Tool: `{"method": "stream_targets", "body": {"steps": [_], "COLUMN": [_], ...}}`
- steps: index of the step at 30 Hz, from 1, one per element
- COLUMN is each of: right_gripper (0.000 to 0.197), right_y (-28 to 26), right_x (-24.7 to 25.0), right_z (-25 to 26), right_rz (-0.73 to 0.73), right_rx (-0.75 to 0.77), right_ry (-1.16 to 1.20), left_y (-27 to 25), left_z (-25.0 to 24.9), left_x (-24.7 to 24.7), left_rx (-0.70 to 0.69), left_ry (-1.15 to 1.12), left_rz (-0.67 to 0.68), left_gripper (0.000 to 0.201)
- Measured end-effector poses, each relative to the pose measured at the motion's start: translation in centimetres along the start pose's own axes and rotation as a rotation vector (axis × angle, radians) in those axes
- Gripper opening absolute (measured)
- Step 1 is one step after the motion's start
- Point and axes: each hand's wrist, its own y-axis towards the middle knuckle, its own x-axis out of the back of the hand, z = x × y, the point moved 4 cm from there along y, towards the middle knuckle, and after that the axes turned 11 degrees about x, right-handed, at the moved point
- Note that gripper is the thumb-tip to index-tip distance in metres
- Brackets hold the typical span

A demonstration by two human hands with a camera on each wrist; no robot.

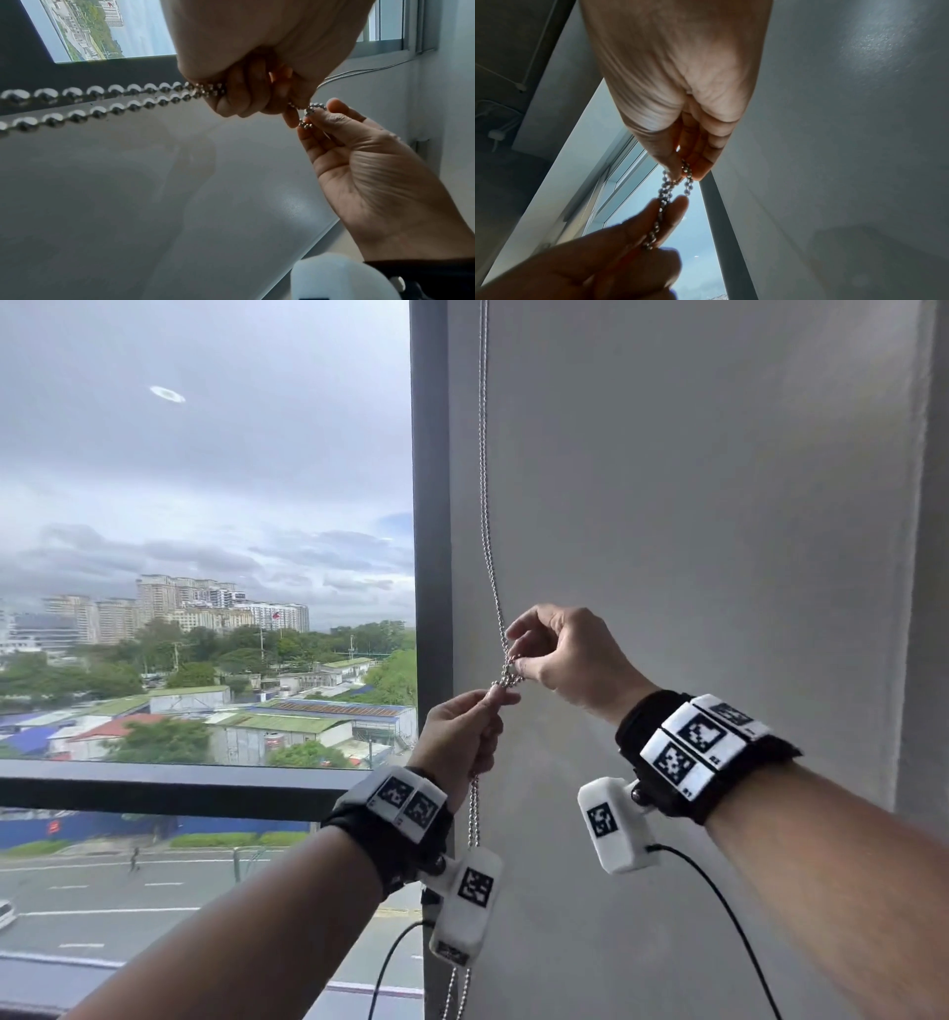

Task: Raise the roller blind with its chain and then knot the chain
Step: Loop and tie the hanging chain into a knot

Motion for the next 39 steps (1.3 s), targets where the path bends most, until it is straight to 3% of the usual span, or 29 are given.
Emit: {"method": "stream_targets", "body": {"steps": [8, 15, 21, 24, 27, 32, 36, 39], "right_gripper": [0.019, 0.009, 0.026, 0.021, 0.02, 0.022, 0.022, 0.021], "right_y": [0.0, -0.2, -0.3, -0.3, -0.3, -0.6, -0.5, -0.5], "right_x": [-0.4, -0.9, -1.5, -2.4, -2.7, -2.1, -1.5, -1.4], "right_z": [0.0, 0.0, -0.6, -0.7, -1.0, -1.8, -2.5, -3.1], "right_rz": [0.042, -0.022, -0.103, -0.046, -0.028, -0.062, -0.074, -0.082], "right_rx": [0.024, -0.004, -0.072, -0.128, -0.151, -0.173, -0.186, -0.221], "right_ry": [0.037, -0.027, -0.009, 0.046, 0.079, 0.142, 0.131, 0.119], "left_y": [-0.1, -0.2, -0.8, -0.7, -0.7, -0.8, -0.5, 0.2], "left_z": [1.0, 1.5, 2.5, 3.1, 4.7, 7.6, 4.6, 0.9], "left_x": [0.2, -0.1, -0.6, -0.8, 0.1, 4.5, 6.3, 5.4], "left_rx": [0.018, -0.025, 0.014, 0.045, 0.083, 0.263, 0.28, 0.201], "left_ry": [-0.072, 0.015, -0.001, -0.006, 0.145, 0.471, 0.358, 0.145], "left_rz": [0.01, 0.013, 0.068, 0.089, 0.075, 0.107, 0.072, 0.107], "left_gripper": [0.018, 0.025, 0.025, 0.025, 0.023, 0.018, 0.021, 0.021]}}
